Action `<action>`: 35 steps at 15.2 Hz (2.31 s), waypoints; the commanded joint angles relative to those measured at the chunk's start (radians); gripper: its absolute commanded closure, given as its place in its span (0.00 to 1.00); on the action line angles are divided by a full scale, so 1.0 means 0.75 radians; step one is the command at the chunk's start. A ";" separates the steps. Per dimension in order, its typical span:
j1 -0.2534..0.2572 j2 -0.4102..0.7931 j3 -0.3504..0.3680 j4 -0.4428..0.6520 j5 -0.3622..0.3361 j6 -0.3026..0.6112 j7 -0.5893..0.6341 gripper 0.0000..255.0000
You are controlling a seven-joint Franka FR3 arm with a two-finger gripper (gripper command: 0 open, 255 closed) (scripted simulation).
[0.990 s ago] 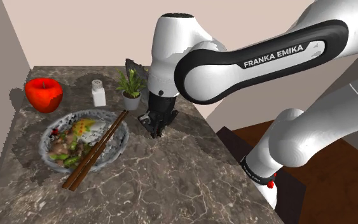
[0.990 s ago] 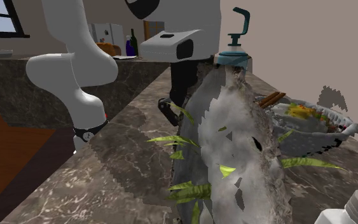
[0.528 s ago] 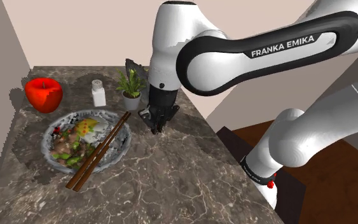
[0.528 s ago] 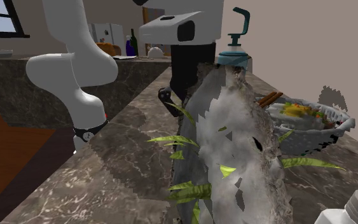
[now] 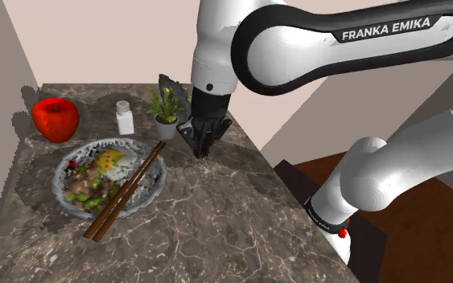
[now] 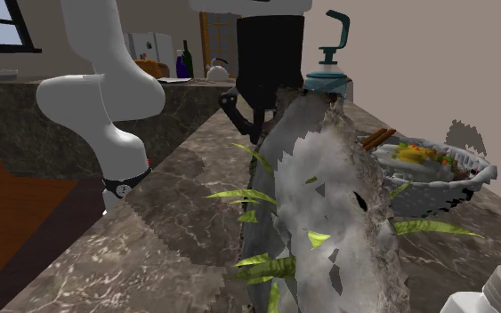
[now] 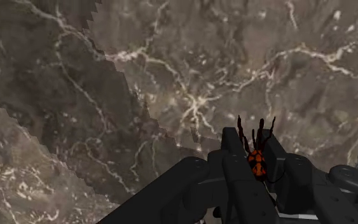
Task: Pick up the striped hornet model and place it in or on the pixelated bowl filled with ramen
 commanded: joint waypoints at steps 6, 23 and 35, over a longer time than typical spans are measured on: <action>-0.005 -0.024 -0.025 0.104 -0.012 -0.129 0.006 1.00; -0.030 0.123 0.022 0.463 -0.080 -0.335 0.119 1.00; 0.024 0.660 0.226 0.869 -0.371 -0.265 0.451 1.00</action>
